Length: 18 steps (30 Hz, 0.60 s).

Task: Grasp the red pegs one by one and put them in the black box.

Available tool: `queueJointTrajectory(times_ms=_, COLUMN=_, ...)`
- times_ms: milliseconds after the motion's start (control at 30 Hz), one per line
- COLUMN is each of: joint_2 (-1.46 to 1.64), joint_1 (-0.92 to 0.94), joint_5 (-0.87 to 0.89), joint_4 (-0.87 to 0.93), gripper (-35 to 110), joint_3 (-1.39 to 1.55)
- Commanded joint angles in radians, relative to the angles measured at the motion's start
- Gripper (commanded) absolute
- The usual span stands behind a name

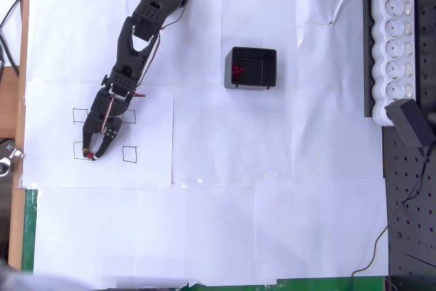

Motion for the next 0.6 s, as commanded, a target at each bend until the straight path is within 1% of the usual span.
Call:
queueJointTrajectory(times_ms=0, joint_2=-0.225, joint_1=0.005, joint_5=0.021, joint_4=0.655, gripper=0, joint_3=0.137)
queueJointTrajectory(times_ms=67, joint_2=-0.357, joint_1=-0.040, joint_5=0.060, joint_4=1.043, gripper=0, joint_3=0.209)
queueJointTrajectory(times_ms=167, joint_2=-0.483, joint_1=-0.158, joint_5=0.028, joint_4=1.591, gripper=0, joint_3=0.417)
queueJointTrajectory(times_ms=233, joint_2=-0.549, joint_1=-0.268, joint_5=-0.025, joint_4=1.858, gripper=0, joint_3=0.548)
queueJointTrajectory(times_ms=267, joint_2=-0.574, joint_1=-0.330, joint_5=-0.058, joint_4=1.962, gripper=0, joint_3=0.607)
queueJointTrajectory(times_ms=333, joint_2=-0.699, joint_1=-0.465, joint_5=-0.181, joint_4=1.959, gripper=0, joint_3=0.551)
queueJointTrajectory(times_ms=400, joint_2=-0.762, joint_1=-0.594, joint_5=-0.265, joint_4=1.959, gripper=0, joint_3=0.545)
queueJointTrajectory(times_ms=567, joint_2=-0.891, joint_1=-0.897, joint_5=-0.344, joint_4=1.956, gripper=0, joint_3=0.465)
